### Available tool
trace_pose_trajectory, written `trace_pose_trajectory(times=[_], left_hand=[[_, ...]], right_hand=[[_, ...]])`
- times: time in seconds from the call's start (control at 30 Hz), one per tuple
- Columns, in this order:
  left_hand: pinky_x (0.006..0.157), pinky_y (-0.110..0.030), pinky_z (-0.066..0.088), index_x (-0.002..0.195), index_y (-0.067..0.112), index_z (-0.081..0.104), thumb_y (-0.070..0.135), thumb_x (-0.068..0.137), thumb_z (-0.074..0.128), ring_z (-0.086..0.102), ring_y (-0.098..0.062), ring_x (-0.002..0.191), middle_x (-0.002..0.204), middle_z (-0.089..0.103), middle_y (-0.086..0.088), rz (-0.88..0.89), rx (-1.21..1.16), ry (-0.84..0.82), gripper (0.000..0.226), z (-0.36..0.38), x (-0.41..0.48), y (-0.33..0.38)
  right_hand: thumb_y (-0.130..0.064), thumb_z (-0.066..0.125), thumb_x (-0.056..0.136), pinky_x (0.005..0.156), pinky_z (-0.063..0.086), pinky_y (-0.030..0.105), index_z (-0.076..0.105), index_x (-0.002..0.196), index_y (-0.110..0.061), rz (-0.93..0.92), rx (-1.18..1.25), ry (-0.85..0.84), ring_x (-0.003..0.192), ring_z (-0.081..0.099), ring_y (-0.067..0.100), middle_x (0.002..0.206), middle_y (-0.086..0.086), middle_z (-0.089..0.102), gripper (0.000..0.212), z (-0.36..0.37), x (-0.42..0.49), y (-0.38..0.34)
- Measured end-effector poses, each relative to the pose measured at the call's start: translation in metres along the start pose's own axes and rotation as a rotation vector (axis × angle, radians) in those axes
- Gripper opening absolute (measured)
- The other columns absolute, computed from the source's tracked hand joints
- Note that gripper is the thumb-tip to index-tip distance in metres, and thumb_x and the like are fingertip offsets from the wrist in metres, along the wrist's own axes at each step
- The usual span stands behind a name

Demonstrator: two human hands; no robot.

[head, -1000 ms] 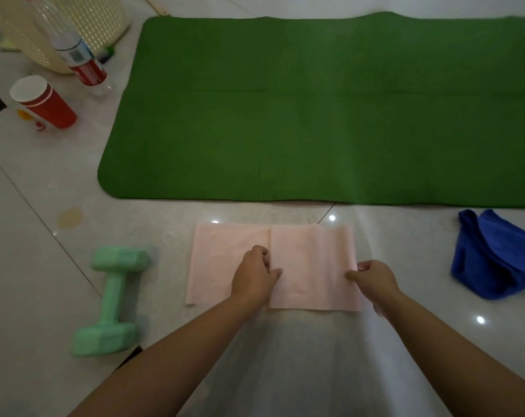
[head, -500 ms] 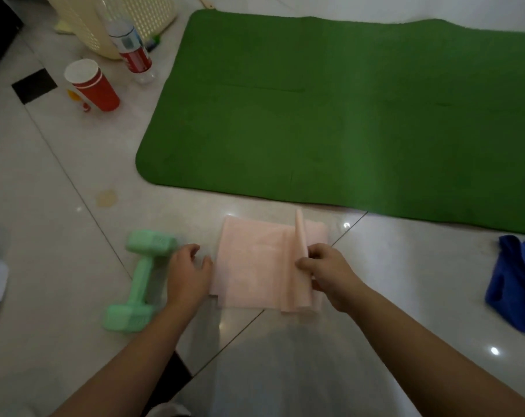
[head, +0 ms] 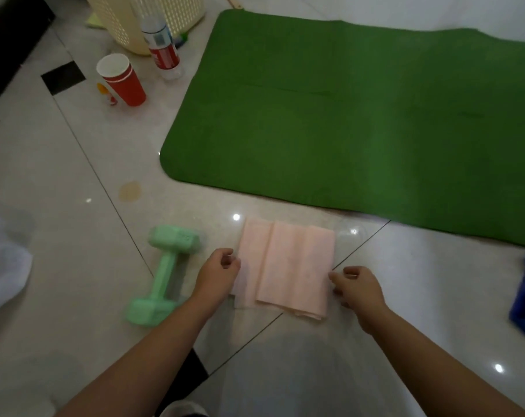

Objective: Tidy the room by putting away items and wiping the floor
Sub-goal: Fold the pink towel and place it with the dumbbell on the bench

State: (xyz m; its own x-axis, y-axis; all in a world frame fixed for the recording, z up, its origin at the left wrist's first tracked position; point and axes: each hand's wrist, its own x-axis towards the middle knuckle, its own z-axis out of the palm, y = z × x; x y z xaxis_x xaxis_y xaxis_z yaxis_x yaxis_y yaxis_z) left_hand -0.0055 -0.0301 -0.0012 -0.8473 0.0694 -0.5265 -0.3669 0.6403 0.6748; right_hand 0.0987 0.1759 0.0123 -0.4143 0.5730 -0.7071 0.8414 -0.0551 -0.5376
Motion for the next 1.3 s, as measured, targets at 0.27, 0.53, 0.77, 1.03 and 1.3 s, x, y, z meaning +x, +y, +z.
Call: trace_pose_trajectory(times=[0.27,0.53,0.77,1.03,1.3], left_hand=[[0.097,-0.034,0.045,0.114,0.005,0.061,0.013,0.091,0.053,0.059,-0.025,0.107,0.116,0.064,-0.014,-0.039,-0.055,-0.066,0.026,-0.009,0.004,-0.004],[0.098,-0.047,0.047,0.097,0.015,0.063,0.015,0.094,0.048,0.061,-0.030,0.105,0.110,0.066,-0.016,-0.058,-0.130,-0.116,0.015,-0.014,0.004,-0.008],[0.095,-0.023,0.040,0.116,0.006,0.060,0.008,0.092,0.050,0.055,-0.016,0.110,0.118,0.061,-0.008,0.082,-0.011,0.026,0.026,-0.035,-0.009,-0.004],[0.081,-0.017,0.032,0.107,0.003,0.060,0.018,0.082,0.051,0.053,-0.026,0.103,0.108,0.057,-0.013,0.321,0.359,0.270,0.031,-0.083,-0.017,-0.015],[0.083,-0.033,0.044,0.121,0.012,0.048,0.030,0.081,0.064,0.057,-0.030,0.109,0.119,0.059,-0.010,-0.122,0.431,0.134,0.047,-0.096,-0.002,-0.032]], right_hand=[[-0.009,0.063,0.079,0.084,0.051,0.047,0.046,0.078,-0.013,-0.050,0.089,-0.098,0.086,0.058,0.029,0.085,0.009,0.055,0.017,0.033,-0.004,-0.036],[-0.012,0.068,0.077,0.078,0.053,0.041,0.049,0.084,-0.017,-0.141,0.026,-0.317,0.087,0.061,0.027,0.091,0.009,0.059,0.021,0.084,-0.019,-0.064],[-0.002,0.055,0.086,0.064,0.050,0.026,0.056,0.108,-0.008,-0.213,0.098,-0.389,0.073,0.063,0.019,0.087,0.006,0.066,0.023,0.077,-0.014,-0.065],[-0.030,0.069,0.080,0.078,0.047,0.037,0.047,0.116,-0.003,-0.215,-0.229,-0.102,0.095,0.057,0.025,0.102,0.006,0.053,0.050,0.085,-0.004,-0.046],[-0.030,0.072,0.076,0.078,0.054,0.043,0.056,0.109,0.001,-0.124,-0.219,-0.112,0.092,0.063,0.033,0.106,0.018,0.065,0.049,0.109,-0.004,-0.055]])
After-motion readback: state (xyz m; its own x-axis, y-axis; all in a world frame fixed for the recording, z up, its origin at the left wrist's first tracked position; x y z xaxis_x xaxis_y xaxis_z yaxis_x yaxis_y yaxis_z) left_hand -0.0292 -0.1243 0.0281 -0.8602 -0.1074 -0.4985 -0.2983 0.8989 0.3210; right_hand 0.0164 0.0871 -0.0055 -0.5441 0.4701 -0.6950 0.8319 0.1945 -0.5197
